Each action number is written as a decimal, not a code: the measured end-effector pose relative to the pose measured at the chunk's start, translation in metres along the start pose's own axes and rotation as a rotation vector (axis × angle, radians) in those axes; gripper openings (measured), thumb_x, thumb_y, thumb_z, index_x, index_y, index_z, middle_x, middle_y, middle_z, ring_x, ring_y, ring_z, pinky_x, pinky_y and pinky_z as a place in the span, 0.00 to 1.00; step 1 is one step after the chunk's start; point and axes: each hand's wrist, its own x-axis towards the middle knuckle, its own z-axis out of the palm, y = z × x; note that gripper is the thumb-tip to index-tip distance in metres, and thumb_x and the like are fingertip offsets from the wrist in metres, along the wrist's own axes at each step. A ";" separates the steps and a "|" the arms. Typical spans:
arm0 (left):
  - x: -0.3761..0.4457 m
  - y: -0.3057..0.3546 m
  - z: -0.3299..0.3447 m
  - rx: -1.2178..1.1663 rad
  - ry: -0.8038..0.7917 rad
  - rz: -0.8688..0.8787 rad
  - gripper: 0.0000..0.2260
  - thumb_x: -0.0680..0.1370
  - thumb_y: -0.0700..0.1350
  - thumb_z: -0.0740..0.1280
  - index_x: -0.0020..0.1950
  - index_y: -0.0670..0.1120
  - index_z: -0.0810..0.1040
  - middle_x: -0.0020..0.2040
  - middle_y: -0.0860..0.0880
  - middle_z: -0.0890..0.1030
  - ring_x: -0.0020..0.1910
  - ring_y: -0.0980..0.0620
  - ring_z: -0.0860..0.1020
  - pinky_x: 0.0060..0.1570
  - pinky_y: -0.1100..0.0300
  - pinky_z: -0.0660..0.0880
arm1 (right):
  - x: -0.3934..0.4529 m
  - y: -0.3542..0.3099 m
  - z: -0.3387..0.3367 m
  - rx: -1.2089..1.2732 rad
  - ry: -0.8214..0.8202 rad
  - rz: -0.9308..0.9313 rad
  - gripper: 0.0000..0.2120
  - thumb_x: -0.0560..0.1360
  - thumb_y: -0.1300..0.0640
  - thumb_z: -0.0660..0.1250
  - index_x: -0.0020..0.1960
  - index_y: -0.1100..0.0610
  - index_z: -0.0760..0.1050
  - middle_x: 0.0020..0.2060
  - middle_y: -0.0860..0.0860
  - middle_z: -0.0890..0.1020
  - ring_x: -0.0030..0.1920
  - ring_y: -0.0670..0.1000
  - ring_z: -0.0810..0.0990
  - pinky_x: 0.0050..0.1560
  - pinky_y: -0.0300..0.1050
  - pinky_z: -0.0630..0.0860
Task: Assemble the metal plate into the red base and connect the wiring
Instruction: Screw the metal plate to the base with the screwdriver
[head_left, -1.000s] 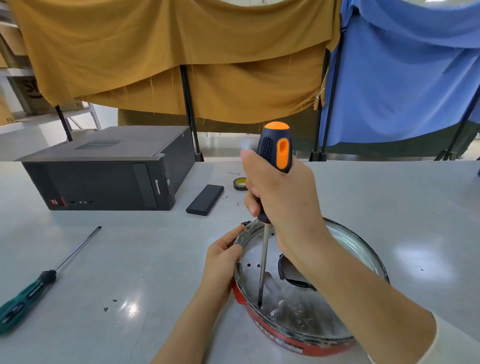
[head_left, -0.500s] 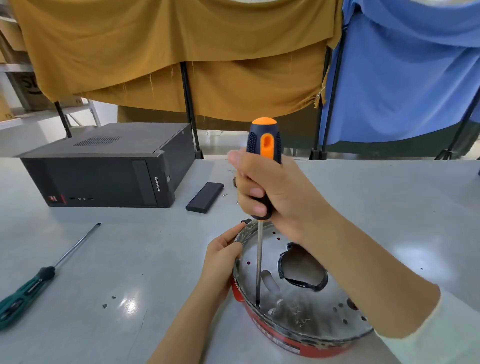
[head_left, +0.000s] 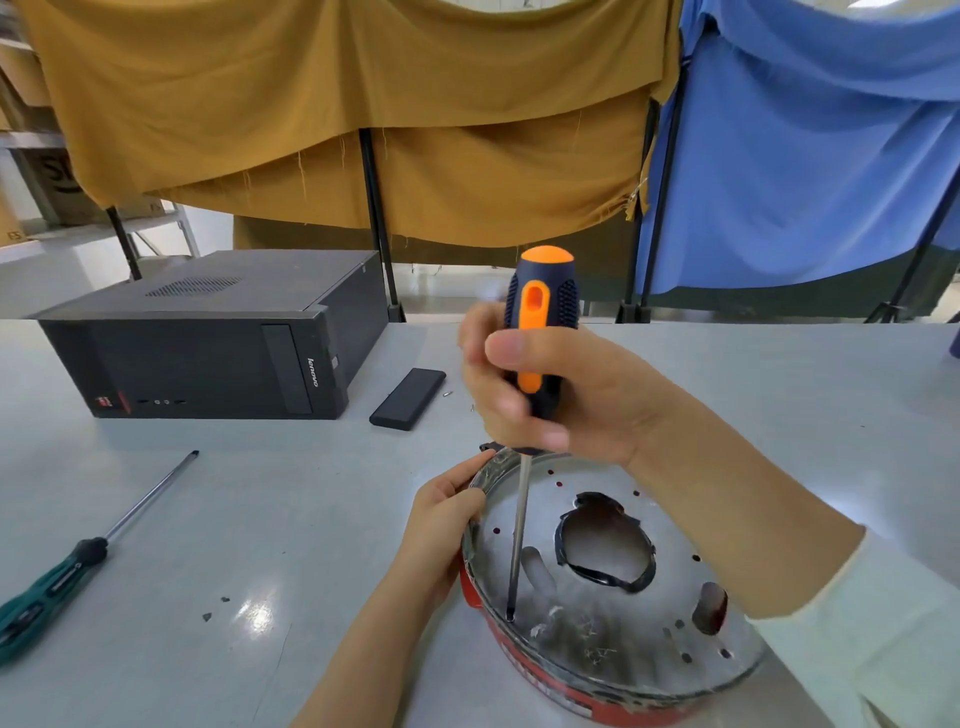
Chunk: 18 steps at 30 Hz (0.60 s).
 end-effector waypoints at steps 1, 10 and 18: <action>0.000 0.000 0.000 0.002 0.003 0.006 0.23 0.70 0.30 0.58 0.56 0.47 0.84 0.41 0.41 0.82 0.37 0.46 0.73 0.38 0.57 0.70 | 0.001 0.001 0.001 -0.006 0.017 0.005 0.06 0.73 0.59 0.64 0.37 0.53 0.73 0.24 0.49 0.70 0.19 0.45 0.66 0.23 0.37 0.60; 0.000 -0.004 0.002 -0.032 0.089 0.012 0.25 0.72 0.27 0.53 0.56 0.43 0.83 0.38 0.44 0.84 0.28 0.51 0.77 0.28 0.64 0.73 | 0.004 0.020 0.033 -0.134 0.838 -0.220 0.15 0.74 0.60 0.67 0.34 0.54 0.64 0.23 0.47 0.63 0.20 0.45 0.60 0.20 0.36 0.59; -0.002 -0.001 0.001 0.042 0.072 0.053 0.25 0.72 0.27 0.56 0.57 0.47 0.84 0.46 0.41 0.86 0.40 0.46 0.82 0.42 0.55 0.79 | 0.003 0.004 0.011 -0.257 0.275 -0.061 0.04 0.73 0.58 0.68 0.40 0.53 0.73 0.32 0.50 0.78 0.29 0.51 0.76 0.28 0.40 0.71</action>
